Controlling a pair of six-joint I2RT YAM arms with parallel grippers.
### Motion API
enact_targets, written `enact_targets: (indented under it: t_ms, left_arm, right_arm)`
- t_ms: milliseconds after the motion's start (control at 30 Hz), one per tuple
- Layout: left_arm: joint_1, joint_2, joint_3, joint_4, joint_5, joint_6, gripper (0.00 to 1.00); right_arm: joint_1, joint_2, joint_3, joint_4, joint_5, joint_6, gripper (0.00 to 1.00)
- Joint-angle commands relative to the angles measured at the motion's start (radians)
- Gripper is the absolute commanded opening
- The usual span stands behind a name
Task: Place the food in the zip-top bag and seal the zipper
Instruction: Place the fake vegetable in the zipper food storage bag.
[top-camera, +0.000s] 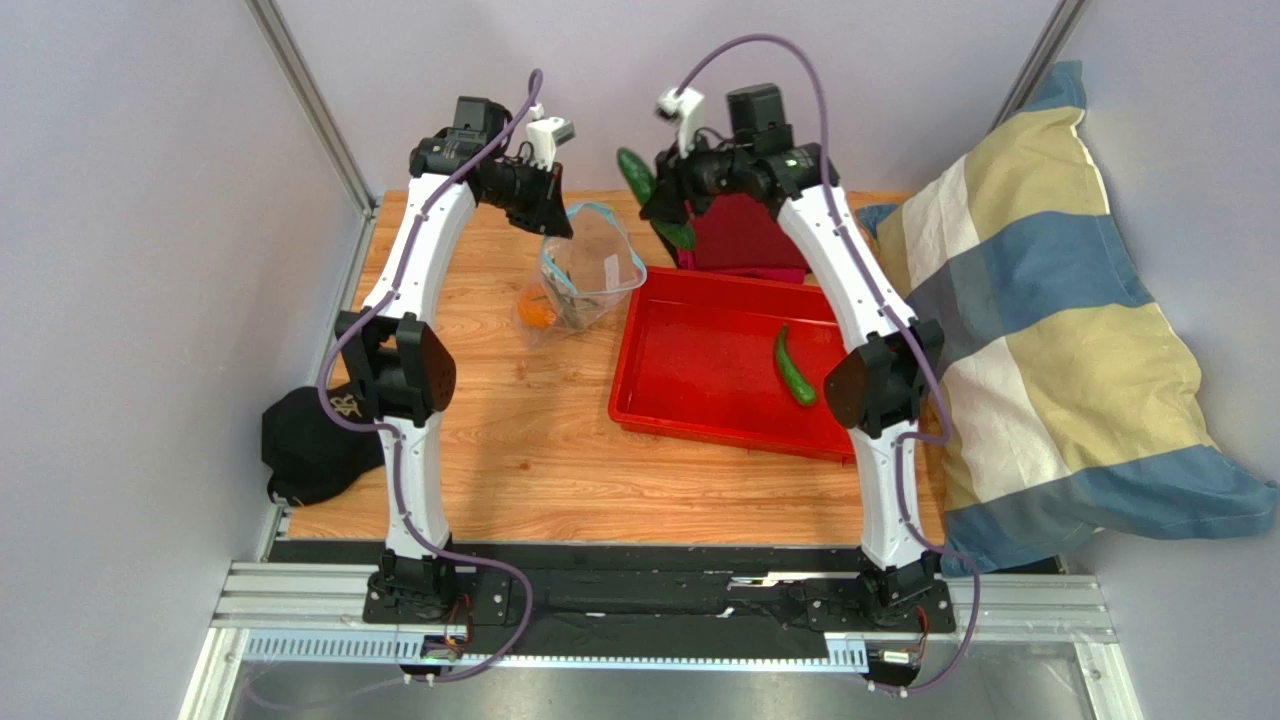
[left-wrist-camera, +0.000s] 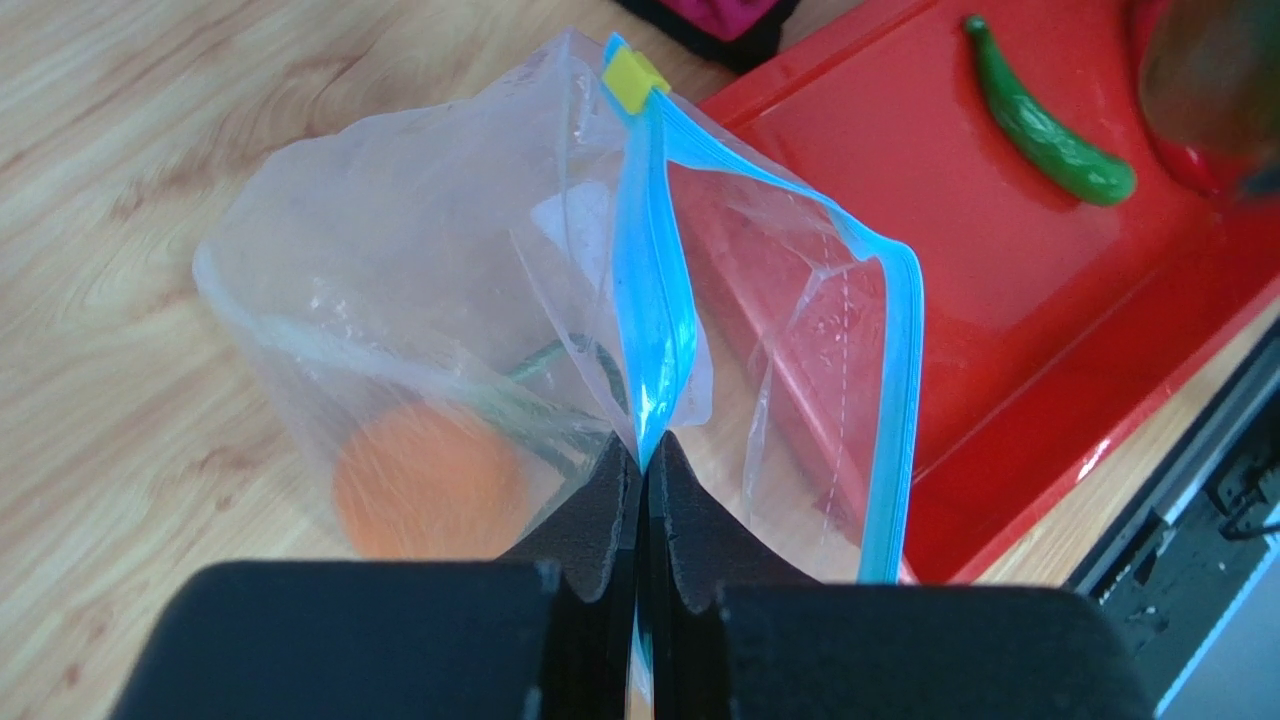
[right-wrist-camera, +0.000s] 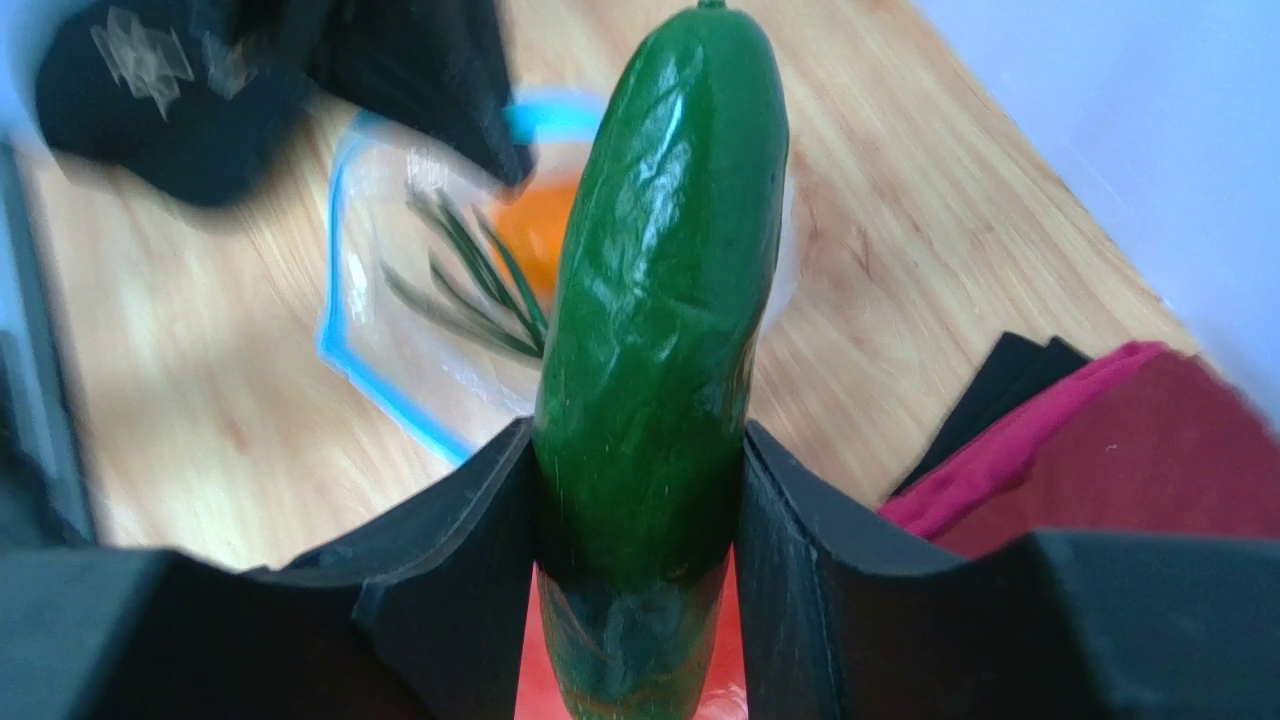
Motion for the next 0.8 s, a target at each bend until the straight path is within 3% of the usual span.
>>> enact_targets:
  t_ms: [0,33,67,200,367,500,667,767]
  left_arm:
    - [-0.003,0.025,0.057,0.034,0.17,0.084,0.0]
    - [-0.005,0.044,0.081,0.027,0.187,0.085,0.0]
    - [-0.008,0.058,0.098,0.008,0.206,0.089,0.0]
    - [-0.01,0.107,0.15,-0.031,0.293,0.102,0.0]
    - [0.012,0.144,0.161,0.013,0.364,0.012,0.0]
    - [0.017,0.142,0.15,0.023,0.37,0.004,0.0]
    - [0.035,0.162,0.146,0.063,0.428,-0.057,0.0]
    - [0.044,0.165,0.135,0.08,0.453,-0.074,0.0]
  right_arm:
    - [-0.089,-0.11,-0.089,0.326,-0.113,0.539,0.0]
    - [-0.111,-0.106,-0.113,0.39,-0.127,0.695,0.0]
    - [-0.115,-0.097,-0.13,0.499,-0.145,0.742,0.0]
    - [-0.103,-0.037,-0.097,0.664,-0.146,0.804,0.0]
    - [-0.036,0.058,-0.006,0.696,-0.199,0.654,0.0]
    - [-0.007,0.028,-0.146,0.852,-0.224,0.61,0.01]
    - [0.032,0.017,-0.22,0.787,-0.271,0.429,0.03]
    - [0.039,0.017,-0.264,0.753,-0.31,0.361,0.09]
